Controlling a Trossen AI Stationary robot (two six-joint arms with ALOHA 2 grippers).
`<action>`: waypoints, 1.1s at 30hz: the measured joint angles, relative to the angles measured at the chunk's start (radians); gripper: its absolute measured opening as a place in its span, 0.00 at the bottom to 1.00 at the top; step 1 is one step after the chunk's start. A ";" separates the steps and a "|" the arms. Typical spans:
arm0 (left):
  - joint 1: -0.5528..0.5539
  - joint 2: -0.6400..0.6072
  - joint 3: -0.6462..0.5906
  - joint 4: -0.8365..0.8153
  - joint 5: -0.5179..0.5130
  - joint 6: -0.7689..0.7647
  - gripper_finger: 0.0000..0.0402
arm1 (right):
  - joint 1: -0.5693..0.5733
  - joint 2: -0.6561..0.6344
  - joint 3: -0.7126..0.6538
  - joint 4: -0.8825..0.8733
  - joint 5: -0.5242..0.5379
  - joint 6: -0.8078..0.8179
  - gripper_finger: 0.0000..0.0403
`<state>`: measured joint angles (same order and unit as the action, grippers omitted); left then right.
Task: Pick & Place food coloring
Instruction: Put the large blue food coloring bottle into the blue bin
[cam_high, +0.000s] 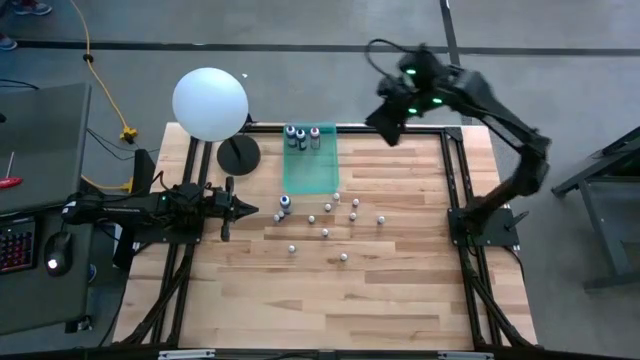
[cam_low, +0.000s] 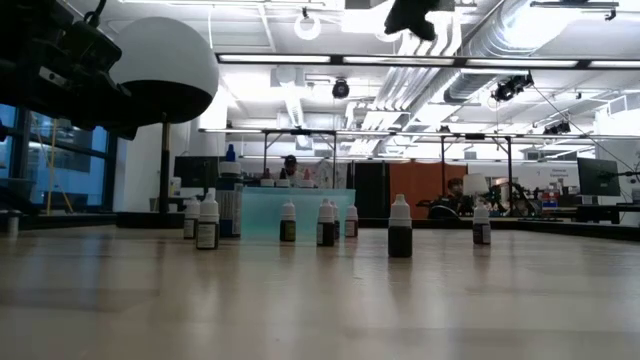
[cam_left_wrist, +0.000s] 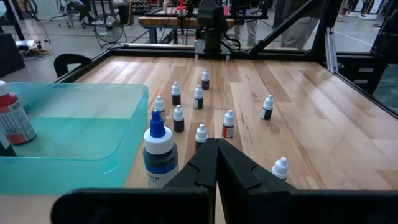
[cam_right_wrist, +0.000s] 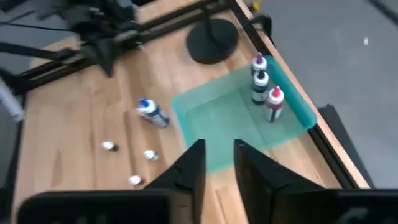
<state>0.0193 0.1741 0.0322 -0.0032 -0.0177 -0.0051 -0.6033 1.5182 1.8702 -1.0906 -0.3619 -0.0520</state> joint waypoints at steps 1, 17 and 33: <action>0.000 0.000 0.000 0.000 0.000 0.000 0.00 | 0.003 -0.032 0.000 -0.013 0.009 -0.002 0.10; 0.000 0.000 0.000 0.000 0.000 0.000 0.00 | -0.050 -0.791 -0.713 0.420 -0.056 0.169 0.00; 0.000 0.000 0.000 0.000 0.000 0.000 0.00 | -0.046 -1.014 -1.490 1.387 -0.098 0.545 0.00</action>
<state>0.0193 0.1741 0.0322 -0.0032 -0.0174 -0.0051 -0.6496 0.5045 0.3802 0.2961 -0.4602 0.4926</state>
